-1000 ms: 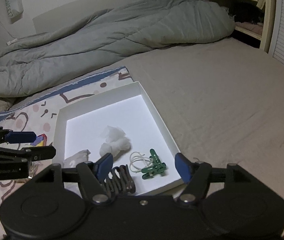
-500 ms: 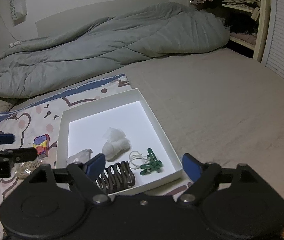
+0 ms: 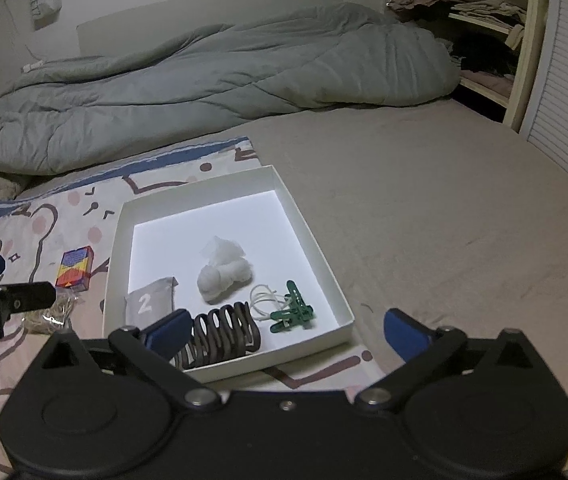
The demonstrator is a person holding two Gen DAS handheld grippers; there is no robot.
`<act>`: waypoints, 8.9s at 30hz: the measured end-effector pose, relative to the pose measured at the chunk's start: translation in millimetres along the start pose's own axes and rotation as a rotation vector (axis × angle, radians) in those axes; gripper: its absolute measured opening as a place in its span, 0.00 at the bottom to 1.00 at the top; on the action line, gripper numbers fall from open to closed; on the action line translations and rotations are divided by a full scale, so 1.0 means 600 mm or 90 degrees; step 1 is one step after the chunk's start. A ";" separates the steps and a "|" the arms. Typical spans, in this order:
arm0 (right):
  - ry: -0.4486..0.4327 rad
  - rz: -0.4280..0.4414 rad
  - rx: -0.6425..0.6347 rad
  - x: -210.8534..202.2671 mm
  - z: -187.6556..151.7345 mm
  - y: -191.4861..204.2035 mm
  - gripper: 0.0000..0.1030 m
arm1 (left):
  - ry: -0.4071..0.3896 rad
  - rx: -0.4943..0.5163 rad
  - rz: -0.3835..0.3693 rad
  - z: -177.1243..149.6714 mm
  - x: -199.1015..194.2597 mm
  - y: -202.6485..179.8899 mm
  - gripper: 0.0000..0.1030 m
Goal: Organize objects
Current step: 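Withdraw both tools from the box back over the bed, then grasp the bag of beige cords with the right tool while the left tool grasps the grey knitted ball, then carry the cord bag and grey knitted ball into the white box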
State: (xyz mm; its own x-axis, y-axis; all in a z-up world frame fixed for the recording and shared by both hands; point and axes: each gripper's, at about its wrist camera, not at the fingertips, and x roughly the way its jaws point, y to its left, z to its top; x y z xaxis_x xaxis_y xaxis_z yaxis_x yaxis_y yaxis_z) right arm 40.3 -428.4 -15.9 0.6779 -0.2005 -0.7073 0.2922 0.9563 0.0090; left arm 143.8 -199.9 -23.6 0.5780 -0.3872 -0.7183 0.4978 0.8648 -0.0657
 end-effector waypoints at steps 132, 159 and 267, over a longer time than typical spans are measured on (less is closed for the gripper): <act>0.194 0.139 -0.057 0.351 -0.025 0.546 1.00 | 0.153 -0.516 0.305 -0.219 0.033 0.632 0.76; 0.186 0.230 -0.076 0.289 0.011 0.534 0.70 | 0.082 -0.513 0.325 -0.193 -0.044 0.599 0.43; 0.098 0.160 -0.191 0.455 0.106 0.142 0.70 | 0.042 -0.217 0.087 0.057 0.327 0.076 0.44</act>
State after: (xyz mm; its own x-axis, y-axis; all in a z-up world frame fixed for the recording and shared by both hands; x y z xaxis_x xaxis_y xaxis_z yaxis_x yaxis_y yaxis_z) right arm 293.0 -415.4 -163.0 0.5875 0.0588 -0.8071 -0.0937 0.9956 0.0043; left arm 302.1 -247.7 -143.8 0.5757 -0.2491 -0.7787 0.1682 0.9682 -0.1854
